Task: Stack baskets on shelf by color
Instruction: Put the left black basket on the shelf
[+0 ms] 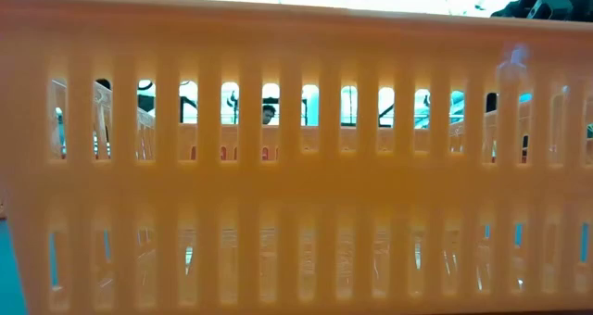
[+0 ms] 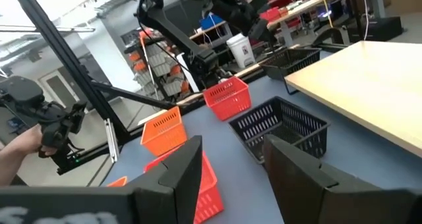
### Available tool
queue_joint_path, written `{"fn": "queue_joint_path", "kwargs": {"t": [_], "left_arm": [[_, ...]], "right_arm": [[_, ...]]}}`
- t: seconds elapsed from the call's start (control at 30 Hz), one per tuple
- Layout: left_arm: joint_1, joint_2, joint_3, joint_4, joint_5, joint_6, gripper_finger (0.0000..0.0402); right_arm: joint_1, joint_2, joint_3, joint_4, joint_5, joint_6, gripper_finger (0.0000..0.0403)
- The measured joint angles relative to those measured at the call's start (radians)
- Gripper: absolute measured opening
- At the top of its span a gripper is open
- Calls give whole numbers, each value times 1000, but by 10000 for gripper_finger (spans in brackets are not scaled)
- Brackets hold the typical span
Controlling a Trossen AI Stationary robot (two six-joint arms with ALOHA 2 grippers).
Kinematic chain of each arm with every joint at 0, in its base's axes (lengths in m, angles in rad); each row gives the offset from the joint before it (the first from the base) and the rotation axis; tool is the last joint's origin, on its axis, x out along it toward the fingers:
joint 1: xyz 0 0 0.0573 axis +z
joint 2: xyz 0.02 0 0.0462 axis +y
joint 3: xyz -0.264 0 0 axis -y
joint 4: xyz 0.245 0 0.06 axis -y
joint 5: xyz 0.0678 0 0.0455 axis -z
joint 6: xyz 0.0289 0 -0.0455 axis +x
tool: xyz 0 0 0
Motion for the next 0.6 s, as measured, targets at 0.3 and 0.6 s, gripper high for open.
{"fn": "queue_joint_path", "kwargs": {"t": [0.3, 0.6], "left_arm": [[78, 107, 0, 1, -3, 4, 124], [167, 224, -1, 18, -12, 51, 122]], "right_arm": [[0, 14, 0, 1, -1, 2, 155], [0, 14, 0, 1, -3, 0, 155]]}}
